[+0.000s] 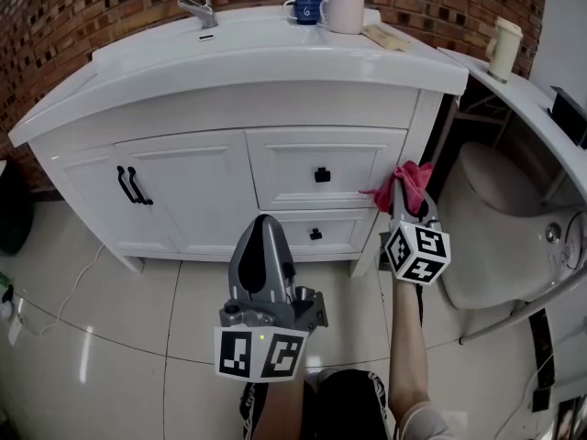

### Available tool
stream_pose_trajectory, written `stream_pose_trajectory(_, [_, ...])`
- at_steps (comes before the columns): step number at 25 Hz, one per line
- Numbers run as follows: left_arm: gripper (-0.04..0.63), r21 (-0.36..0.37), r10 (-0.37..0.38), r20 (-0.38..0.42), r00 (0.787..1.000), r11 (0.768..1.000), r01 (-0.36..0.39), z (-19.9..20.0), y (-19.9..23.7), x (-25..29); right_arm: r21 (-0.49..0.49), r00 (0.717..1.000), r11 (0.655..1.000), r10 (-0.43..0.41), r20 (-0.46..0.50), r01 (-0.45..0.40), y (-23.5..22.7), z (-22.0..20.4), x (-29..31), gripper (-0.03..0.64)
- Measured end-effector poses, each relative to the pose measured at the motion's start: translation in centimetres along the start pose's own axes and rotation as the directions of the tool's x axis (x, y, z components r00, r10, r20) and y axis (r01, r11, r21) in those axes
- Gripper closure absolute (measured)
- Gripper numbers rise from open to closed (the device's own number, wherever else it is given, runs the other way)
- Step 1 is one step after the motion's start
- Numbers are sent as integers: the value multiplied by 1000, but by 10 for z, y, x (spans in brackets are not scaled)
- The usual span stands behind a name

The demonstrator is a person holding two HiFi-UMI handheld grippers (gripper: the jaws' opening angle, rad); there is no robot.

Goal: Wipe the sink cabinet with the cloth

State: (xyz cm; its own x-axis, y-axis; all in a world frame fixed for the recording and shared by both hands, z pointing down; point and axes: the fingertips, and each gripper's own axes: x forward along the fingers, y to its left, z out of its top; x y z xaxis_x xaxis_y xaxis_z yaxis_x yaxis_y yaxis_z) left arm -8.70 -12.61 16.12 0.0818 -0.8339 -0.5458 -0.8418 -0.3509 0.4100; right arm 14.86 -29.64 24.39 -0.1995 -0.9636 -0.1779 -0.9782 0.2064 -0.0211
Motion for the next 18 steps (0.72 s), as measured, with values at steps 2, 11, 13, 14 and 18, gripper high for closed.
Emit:
stream_pose_trajectory(2, [589,-6,10,18,1000,1000,-10,7,5,-1,1,993,994,106,42,-106,43,7,-3,560])
stream_pose_trajectory(11, [589,6,13,76,997,1000,-14,31,15,-7,-27,835,835,550,-5,-550,273,-20,16,568])
stream_pose_trajectory(13, [589,-5,11,75,997,1000,-11,32,18,-7,-63,835,833,549,-38,-550,281,-28,24,568])
stream_pose_trajectory(14, [589,-14,13,73,997,1000,-12,31,20,-7,-63,835,833,547,-49,-550,284,-32,28,568])
stream_pose_trajectory(18, [589,-33,14,71,997,999,-11,29,19,-6,-66,844,842,529,-90,-535,282,-45,36,568])
